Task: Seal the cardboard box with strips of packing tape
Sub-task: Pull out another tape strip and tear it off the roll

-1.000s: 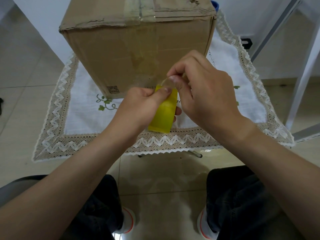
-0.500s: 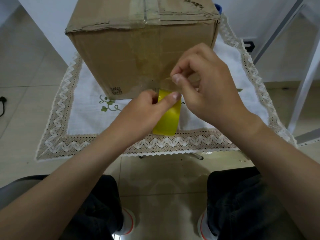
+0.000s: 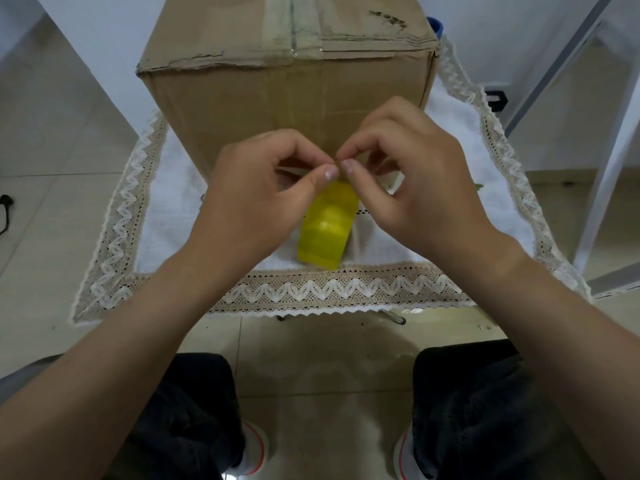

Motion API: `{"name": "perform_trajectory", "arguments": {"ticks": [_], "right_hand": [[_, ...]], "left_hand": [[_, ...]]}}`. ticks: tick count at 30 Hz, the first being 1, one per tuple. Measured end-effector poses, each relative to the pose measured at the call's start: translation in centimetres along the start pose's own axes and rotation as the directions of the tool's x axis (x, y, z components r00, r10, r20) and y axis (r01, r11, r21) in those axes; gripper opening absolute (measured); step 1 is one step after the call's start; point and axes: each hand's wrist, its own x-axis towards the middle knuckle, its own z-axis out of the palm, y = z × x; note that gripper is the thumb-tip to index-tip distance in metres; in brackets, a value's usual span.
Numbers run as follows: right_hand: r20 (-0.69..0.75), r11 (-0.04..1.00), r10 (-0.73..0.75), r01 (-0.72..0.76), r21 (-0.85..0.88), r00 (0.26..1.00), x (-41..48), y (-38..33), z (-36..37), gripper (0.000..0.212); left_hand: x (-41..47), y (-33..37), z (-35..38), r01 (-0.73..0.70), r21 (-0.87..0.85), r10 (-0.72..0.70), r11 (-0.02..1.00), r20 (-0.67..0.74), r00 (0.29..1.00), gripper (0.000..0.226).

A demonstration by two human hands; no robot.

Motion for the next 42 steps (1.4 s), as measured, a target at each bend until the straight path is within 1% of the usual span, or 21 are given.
{"name": "perform_trajectory", "arguments": {"ticks": [2,4,5,6,7,8,10,11,12,14,19,22,25,28,30,32,33,36,39,42], "right_hand": [[0.005,0.998,0.020,-0.020,0.053,1.000,0.0,0.1,0.1,0.015],[0.033,0.987,0.091,-0.095,0.128,0.995,0.0,0.1,0.4,0.040],[0.043,0.973,0.142,-0.148,0.177,0.989,0.0,0.3,0.4,0.056],[0.045,0.956,0.190,-0.195,0.218,0.981,0.0,0.5,0.5,0.068],[0.044,0.942,0.226,-0.230,0.244,0.973,0.0,0.8,0.5,0.070],[0.049,0.934,0.245,-0.249,0.257,0.968,0.1,1.0,0.6,0.061],[0.080,0.928,0.245,-0.258,0.268,0.966,0.2,1.3,0.8,0.030],[0.098,0.924,0.236,-0.255,0.284,0.967,0.2,1.4,0.9,0.017],[0.107,0.921,0.225,-0.247,0.300,0.968,0.1,1.4,1.0,0.010],[0.093,0.926,0.199,-0.218,0.308,0.976,0.1,1.3,1.1,0.005],[0.095,0.931,0.196,-0.215,0.296,0.976,0.2,1.4,1.1,0.007],[0.100,0.921,0.229,-0.249,0.300,0.968,0.1,1.3,1.3,0.010],[0.113,0.901,0.267,-0.289,0.324,0.957,0.2,1.4,1.3,0.011],[0.106,0.895,0.277,-0.297,0.334,0.955,0.2,1.3,1.2,0.012],[0.098,0.897,0.277,-0.294,0.329,0.956,0.2,1.3,1.1,0.013],[0.096,0.898,0.276,-0.293,0.329,0.956,0.1,1.1,1.0,0.012],[0.096,0.897,0.277,-0.293,0.331,0.956,0.1,1.1,1.0,0.012],[0.092,0.898,0.280,-0.295,0.326,0.955,0.1,1.0,1.0,0.012],[0.083,0.895,0.287,-0.298,0.332,0.954,0.1,1.0,1.0,0.013],[0.079,0.900,0.285,-0.295,0.320,0.955,0.1,0.9,1.0,0.013]], "left_hand": [[0.0,0.2,-0.1,-0.006,-0.024,0.005,1.000,-0.029,1.000,0.004],[0.1,0.2,-0.3,-0.002,-0.026,0.001,1.000,-0.037,0.999,0.005],[0.1,0.1,-0.3,0.001,-0.013,-0.002,1.000,-0.024,1.000,0.006],[0.1,0.1,-0.3,0.005,0.003,-0.005,1.000,-0.007,1.000,0.007],[0.2,0.0,-0.3,0.011,0.015,-0.011,1.000,0.007,1.000,0.009],[0.2,-0.2,-0.3,0.017,0.019,-0.017,1.000,0.013,1.000,0.009],[0.4,-0.4,-0.4,0.027,0.014,-0.027,1.000,0.012,1.000,0.009],[0.5,-0.5,-0.5,0.032,0.015,-0.032,0.999,0.013,0.999,0.009],[0.5,-0.5,-0.6,0.034,0.020,-0.034,0.999,0.016,0.999,0.008],[0.6,-0.5,-0.6,0.045,0.021,-0.045,0.999,0.025,0.999,0.007],[0.5,-0.7,-0.7,0.071,0.048,-0.073,0.996,0.049,0.996,0.015],[0.4,-1.1,-0.3,0.092,0.025,-0.094,0.995,0.060,0.994,0.017],[0.3,-1.5,0.0,0.079,0.006,-0.080,0.997,0.071,0.994,0.021],[0.0,-1.7,0.6,0.047,-0.027,-0.044,0.999,0.090,0.995,0.034],[-0.1,-1.7,0.8,0.046,-0.071,-0.041,0.996,0.065,0.997,0.043],[0.0,-1.7,0.8,0.067,-0.139,-0.066,0.988,0.013,0.998,0.038],[0.1,-1.7,0.6,0.070,-0.142,-0.073,0.987,-0.017,0.997,0.033],[0.1,-1.7,0.3,0.059,-0.064,-0.063,0.996,-0.074,0.995,0.022],[-0.1,-1.4,0.5,0.083,-0.078,-0.088,0.993,-0.053,0.995,0.016],[-0.2,-1.3,0.7,0.104,-0.103,-0.107,0.989,-0.024,0.994,0.016]]}}
